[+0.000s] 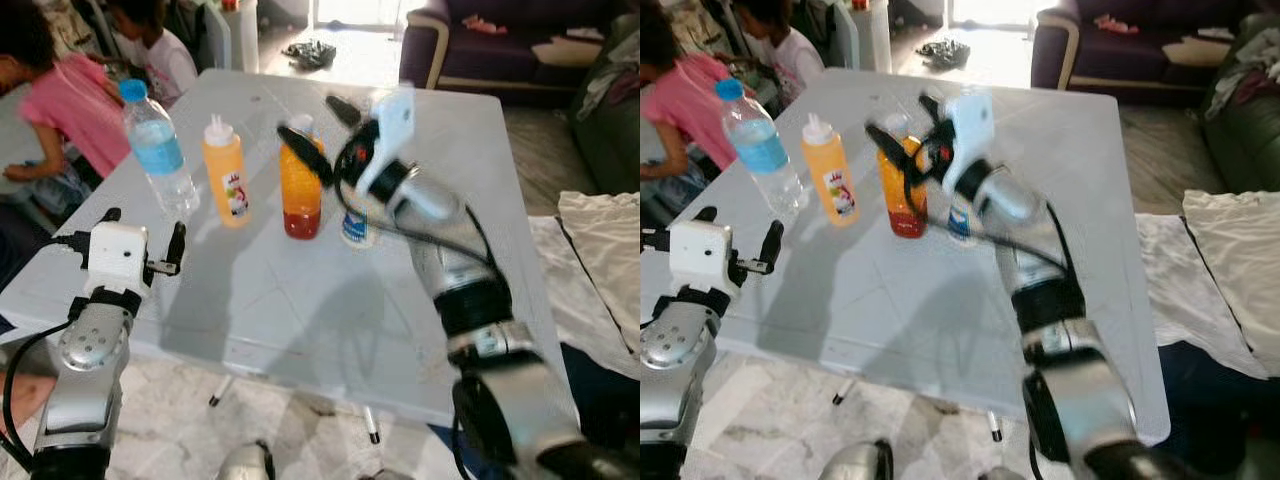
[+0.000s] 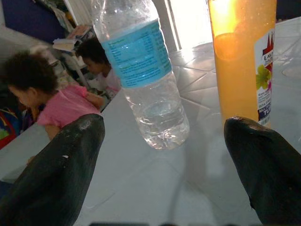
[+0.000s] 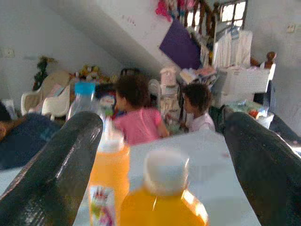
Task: Restocking fridge
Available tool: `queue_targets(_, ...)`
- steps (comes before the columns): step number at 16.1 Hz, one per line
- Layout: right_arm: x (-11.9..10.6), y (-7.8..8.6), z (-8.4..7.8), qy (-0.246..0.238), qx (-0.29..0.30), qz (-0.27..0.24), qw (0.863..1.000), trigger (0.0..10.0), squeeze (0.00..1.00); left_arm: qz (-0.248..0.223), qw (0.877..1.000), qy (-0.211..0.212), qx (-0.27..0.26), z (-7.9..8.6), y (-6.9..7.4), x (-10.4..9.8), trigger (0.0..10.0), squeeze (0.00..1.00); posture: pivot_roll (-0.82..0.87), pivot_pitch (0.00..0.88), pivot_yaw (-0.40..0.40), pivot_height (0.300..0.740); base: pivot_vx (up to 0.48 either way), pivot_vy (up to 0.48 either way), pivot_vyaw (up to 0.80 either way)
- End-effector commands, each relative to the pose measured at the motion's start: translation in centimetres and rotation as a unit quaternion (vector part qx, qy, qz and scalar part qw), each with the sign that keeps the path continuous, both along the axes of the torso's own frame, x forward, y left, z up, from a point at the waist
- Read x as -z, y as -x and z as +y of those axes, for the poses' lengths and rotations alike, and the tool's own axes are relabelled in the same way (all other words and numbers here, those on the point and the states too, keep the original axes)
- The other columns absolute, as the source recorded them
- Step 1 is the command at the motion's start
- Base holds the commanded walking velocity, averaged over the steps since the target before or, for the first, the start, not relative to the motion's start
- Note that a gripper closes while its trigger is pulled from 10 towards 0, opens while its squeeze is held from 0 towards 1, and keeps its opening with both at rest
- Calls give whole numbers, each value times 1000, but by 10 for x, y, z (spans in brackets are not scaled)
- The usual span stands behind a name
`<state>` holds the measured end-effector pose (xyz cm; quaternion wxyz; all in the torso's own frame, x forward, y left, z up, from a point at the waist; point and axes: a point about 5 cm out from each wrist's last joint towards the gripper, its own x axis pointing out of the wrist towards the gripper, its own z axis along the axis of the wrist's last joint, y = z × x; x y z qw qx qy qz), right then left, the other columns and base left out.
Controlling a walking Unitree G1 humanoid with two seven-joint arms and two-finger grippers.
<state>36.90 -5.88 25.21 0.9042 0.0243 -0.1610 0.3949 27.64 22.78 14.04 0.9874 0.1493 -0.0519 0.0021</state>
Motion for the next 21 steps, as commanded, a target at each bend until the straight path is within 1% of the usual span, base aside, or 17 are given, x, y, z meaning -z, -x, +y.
queue_targets(1,-2,-3,2,-12,-6,21,1000,10000,0,2,1000,-10,5,-3,0,-1,10000,0,155,107,36,740,0,0,0)
queue_targets(3,-2,-8,11,-24,-27,62,997,10000,0,2,1000,-9,6,-3,-1,-1,10000,0,153,108,32,740,0,0,0)
queue_targets(4,-2,-9,14,-24,-31,70,997,10000,0,2,1000,-9,7,-4,-1,-1,10000,0,155,108,30,740,0,0,0)
queue_targets(5,1,-9,17,-16,-36,81,996,8941,0,2,1000,-9,7,-4,0,-1,10000,0,156,107,28,740,0,0,0)
queue_targets(6,4,-9,21,-7,-41,87,995,7020,0,3,1000,-8,7,-5,0,-1,10000,0,159,106,26,740,0,0,0)
queue_targets(7,7,-9,23,1,-46,98,994,4078,0,2,1000,-8,6,-5,0,-1,10000,0,160,106,24,740,0,0,0)
queue_targets(8,8,-9,24,7,-46,99,994,3294,0,2,1000,-8,6,-6,0,-1,10000,0,159,105,24,740,0,0,0)
queue_targets(9,9,-9,24,15,-46,100,994,3020,0,2,1000,-7,7,-6,0,-1,10000,0,157,104,23,740,0,0,0)
queue_targets(11,16,-14,21,45,-27,114,992,1804,0,4,1000,-4,12,-7,-2,0,10000,0,150,101,21,740,0,0,0)
queue_targets(12,16,-15,20,48,-24,116,992,1804,0,4,1000,-3,14,-8,-2,0,10000,0,149,101,21,740,0,0,0)
queue_targets(13,18,-17,17,58,-14,117,991,1333,0,4,1000,-1,16,-10,-3,0,10000,0,146,99,20,740,0,0,0)
queue_targets(15,19,-19,14,74,-3,114,991,1333,0,5,1000,1,19,-11,-3,1,10000,0,146,99,19,740,0,0,0)
queue_targets(16,22,-20,11,95,7,107,990,1020,0,5,1000,2,20,-12,-3,1,10000,0,146,98,18,740,0,0,0)
queue_targets(17,24,-20,9,118,13,94,988,1137,0,6,1000,4,21,-12,-3,1,10000,0,146,96,17,740,0,0,0)
queue_targets(18,26,-20,9,142,14,76,987,824,0,7,1000,4,21,-12,-2,2,10000,0,146,95,16,740,0,0,0)
queue_targets(20,28,-19,9,157,15,64,985,745,0,7,1000,4,22,-12,-2,2,10000,0,147,94,15,740,0,0,0)
queue_targets(21,32,-18,10,173,16,52,983,784,0,7,1000,5,23,-12,-2,2,10000,0,148,94,15,740,0,0,0)
